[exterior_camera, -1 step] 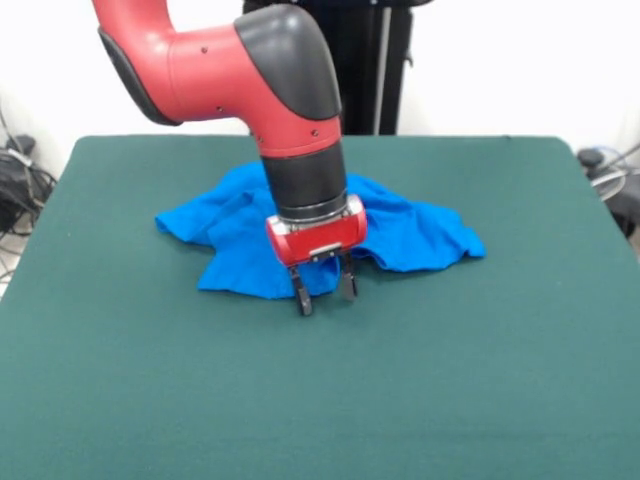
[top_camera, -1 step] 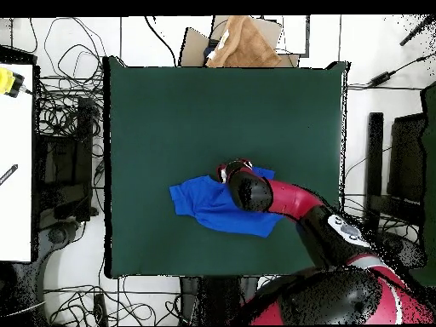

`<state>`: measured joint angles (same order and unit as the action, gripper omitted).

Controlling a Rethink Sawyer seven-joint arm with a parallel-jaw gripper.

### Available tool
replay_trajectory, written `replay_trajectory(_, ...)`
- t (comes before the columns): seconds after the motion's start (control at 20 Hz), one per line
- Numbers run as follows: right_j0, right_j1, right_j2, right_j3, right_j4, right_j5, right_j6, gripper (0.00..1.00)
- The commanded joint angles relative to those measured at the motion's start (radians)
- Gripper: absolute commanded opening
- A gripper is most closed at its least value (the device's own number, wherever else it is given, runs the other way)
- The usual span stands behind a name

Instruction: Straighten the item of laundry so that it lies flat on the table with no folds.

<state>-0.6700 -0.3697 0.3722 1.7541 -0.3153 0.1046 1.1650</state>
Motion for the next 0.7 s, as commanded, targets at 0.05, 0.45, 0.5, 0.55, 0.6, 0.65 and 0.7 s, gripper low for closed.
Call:
replay_trajectory(0.05,0.032,-0.018,-0.01,0.092,-0.015,0.071,0.148,1.0)
replay_trajectory(0.45,0.042,-0.022,-0.04,0.117,0.001,0.07,0.169,1.0)
replay_trajectory(0.5,0.043,-0.019,-0.042,0.117,0.003,0.07,0.17,1.0)
replay_trajectory(0.55,0.042,-0.022,-0.043,0.123,0.002,0.066,0.171,1.0)
replay_trajectory(0.6,0.045,-0.026,-0.046,0.126,0.004,0.066,0.173,1.0)
replay_trajectory(0.65,0.051,-0.032,-0.051,0.131,0.006,0.066,0.177,1.0)
replay_trajectory(0.7,0.055,-0.032,-0.055,0.131,0.008,0.065,0.18,1.0)
